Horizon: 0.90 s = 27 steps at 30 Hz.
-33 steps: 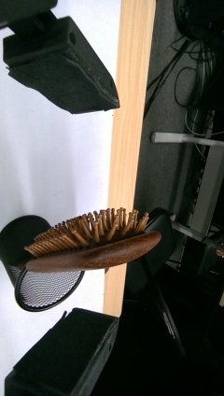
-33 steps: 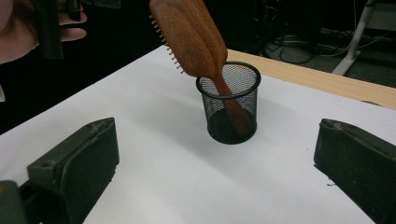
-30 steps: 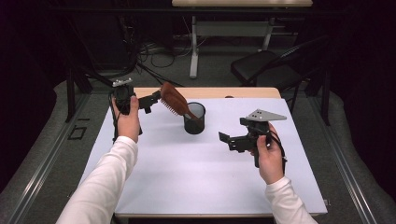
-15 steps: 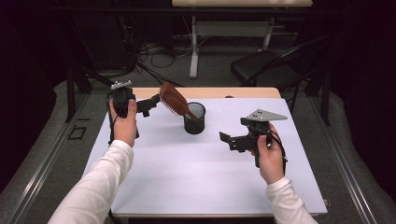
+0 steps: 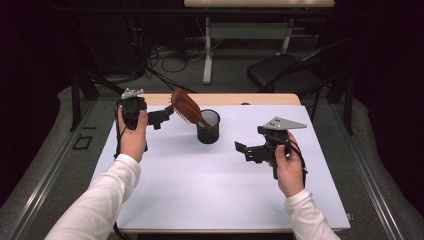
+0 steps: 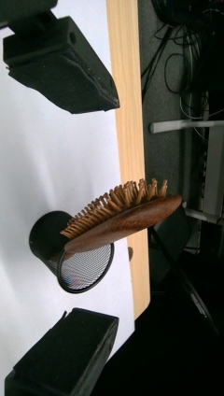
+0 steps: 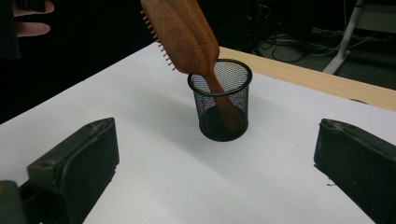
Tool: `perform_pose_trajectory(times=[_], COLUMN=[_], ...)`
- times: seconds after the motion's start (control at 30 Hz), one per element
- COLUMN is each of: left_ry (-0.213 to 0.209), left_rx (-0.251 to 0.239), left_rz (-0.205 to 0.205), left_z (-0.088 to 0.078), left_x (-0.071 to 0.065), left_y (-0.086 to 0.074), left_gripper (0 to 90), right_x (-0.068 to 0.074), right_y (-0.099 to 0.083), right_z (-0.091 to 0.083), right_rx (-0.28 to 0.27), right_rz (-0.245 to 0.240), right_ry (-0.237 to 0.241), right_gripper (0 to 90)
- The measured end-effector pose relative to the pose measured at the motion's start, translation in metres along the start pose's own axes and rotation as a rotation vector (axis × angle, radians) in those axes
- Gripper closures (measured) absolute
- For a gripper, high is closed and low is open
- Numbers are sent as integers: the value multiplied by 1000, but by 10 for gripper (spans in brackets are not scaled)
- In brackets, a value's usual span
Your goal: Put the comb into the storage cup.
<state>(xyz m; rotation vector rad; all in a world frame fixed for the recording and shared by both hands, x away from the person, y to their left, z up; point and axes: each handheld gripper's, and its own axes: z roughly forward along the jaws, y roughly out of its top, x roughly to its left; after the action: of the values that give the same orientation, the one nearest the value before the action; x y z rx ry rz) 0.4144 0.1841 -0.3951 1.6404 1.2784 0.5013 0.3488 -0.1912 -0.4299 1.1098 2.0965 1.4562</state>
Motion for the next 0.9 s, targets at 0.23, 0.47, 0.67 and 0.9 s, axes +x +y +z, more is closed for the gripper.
perform_pose_trajectory(times=[0.23,0.47,0.67,0.9], left_ry=[-12,-31,-40,-57], left_rx=[10,22,28,26], left_rz=[56,88,126,143], left_z=[-6,-10,-14,-17], left_x=[-6,-11,-16,-19], left_y=[-3,-6,-9,-10], left_gripper=[5,5,5,5], right_x=[0,0,0,0], right_y=[0,0,0,0], right_z=[-1,1,0,0], right_rx=[2,3,4,6], right_rz=[-1,-2,-2,-4], right_ry=[0,-1,0,-3], right_gripper=[0,0,0,0])
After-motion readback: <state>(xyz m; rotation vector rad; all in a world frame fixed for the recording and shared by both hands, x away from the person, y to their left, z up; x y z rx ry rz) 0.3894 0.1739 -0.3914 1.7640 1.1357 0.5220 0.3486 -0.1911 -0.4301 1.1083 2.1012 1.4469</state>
